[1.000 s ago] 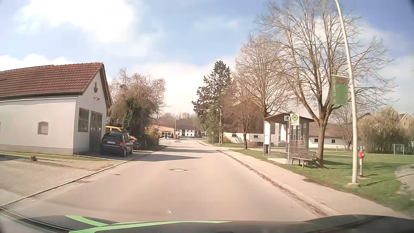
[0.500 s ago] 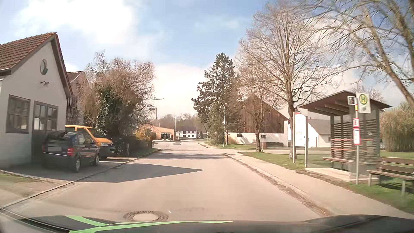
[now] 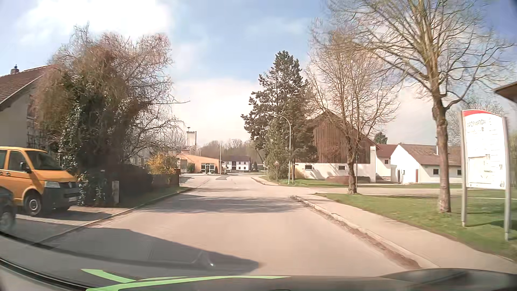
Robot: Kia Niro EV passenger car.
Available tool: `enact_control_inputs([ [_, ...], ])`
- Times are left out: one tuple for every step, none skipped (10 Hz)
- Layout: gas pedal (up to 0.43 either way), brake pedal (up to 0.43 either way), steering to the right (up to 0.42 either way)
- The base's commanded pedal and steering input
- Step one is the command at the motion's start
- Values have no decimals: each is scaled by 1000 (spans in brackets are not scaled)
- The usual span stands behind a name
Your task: Follow the waypoints while adhering to traffic rules and regulations
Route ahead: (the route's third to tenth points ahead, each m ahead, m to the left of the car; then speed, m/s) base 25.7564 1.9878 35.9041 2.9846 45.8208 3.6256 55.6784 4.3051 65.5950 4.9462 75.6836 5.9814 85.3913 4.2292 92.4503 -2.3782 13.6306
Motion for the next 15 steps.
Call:
enact_control_inputs([
  [47, 0, -9],
  [47, 0, -8],
  [47, 0, -8],
  [47, 0, -7],
  [47, 0, -7],
  [47, 0, -7],
  [47, 0, -7],
  [47, 0, -7],
  [47, 0, -6],
  [47, 0, -6],
  [47, 0, -6],
  [47, 0, -6],
  [47, 0, -6],
  [47, 0, -6],
  [47, 0, -6],
])
